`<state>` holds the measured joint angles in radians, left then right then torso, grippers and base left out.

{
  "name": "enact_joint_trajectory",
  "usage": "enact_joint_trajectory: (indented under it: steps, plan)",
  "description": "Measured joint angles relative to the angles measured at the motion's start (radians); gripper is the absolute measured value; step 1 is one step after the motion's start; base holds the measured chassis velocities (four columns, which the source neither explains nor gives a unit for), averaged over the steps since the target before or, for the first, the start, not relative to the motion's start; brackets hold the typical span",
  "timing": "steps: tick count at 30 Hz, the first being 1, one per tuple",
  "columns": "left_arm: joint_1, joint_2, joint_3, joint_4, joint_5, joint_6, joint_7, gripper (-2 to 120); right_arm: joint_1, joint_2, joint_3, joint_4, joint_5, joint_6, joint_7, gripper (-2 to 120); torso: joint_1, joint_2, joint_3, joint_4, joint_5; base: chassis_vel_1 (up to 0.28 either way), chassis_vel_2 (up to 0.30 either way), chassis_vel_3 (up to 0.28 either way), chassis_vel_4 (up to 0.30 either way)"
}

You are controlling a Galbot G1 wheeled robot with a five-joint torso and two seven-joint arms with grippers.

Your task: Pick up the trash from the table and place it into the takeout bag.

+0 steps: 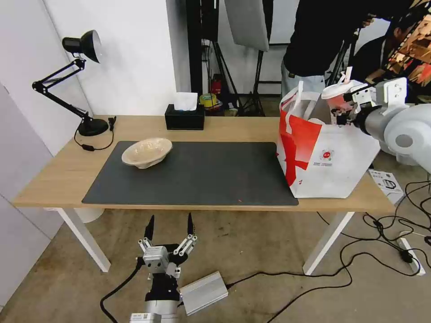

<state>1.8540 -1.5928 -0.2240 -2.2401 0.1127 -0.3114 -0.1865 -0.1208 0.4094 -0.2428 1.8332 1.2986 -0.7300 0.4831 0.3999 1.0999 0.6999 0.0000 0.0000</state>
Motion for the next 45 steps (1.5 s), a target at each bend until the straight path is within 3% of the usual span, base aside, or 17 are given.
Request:
enact_joint_trajectory:
  steps: [5,22,45]
  plan:
    - [-0.001,0.0,0.0,0.0,0.0,0.0,0.0,100,0.054,0.01,-0.055,-0.021,0.038,0.003,0.022,7,0.0,0.0,0.0,0.0001,0.0,0.0,0.0,0.0,0.0]
    - [-0.003,0.0,0.0,0.0,-0.002,0.0,0.0,100,0.045,-0.013,-0.075,-0.014,0.07,0.005,0.022,8,0.0,0.0,0.0,-0.0001,-0.0001,0.0,0.0,0.0,0.0]
    - [-0.001,0.0,0.0,-0.011,0.007,0.001,-0.002,100,0.052,-0.054,-0.099,0.023,0.077,0.006,0.009,90,0.0,0.0,0.0,0.0,0.0,0.0,0.0,0.0,0.0]
